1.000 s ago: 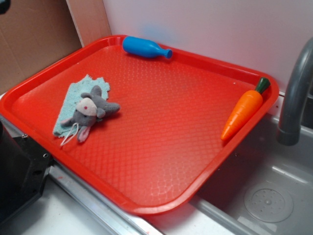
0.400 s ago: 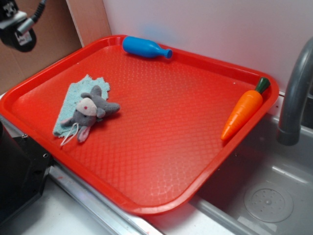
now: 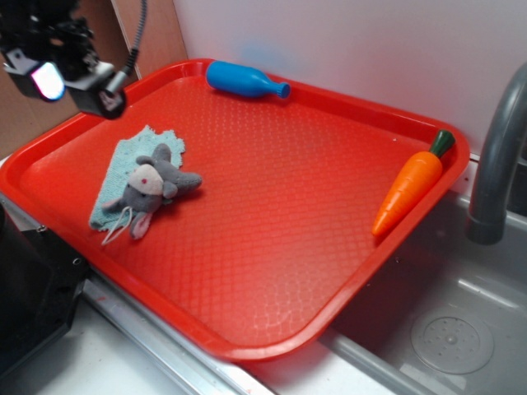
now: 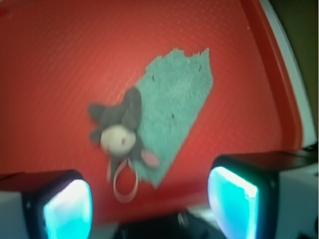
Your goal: Grab the gray animal.
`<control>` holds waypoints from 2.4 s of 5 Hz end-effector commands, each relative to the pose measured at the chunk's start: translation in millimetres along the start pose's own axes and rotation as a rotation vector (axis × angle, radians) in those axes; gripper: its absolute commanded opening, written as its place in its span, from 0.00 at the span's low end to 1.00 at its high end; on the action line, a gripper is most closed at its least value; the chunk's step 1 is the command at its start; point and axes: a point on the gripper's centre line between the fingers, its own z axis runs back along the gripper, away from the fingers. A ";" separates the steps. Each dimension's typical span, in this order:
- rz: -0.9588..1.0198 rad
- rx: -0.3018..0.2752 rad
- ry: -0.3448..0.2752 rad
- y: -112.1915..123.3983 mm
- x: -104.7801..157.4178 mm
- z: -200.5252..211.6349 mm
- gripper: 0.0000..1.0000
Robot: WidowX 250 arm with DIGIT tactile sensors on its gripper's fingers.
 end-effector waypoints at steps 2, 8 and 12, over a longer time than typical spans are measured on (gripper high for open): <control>-0.109 0.009 0.007 -29.3 3.4 -74.2 1.00; 0.027 0.075 -0.064 -30.3 5.1 -41.9 0.00; 0.039 -0.081 -0.050 -37.8 9.9 70.3 0.00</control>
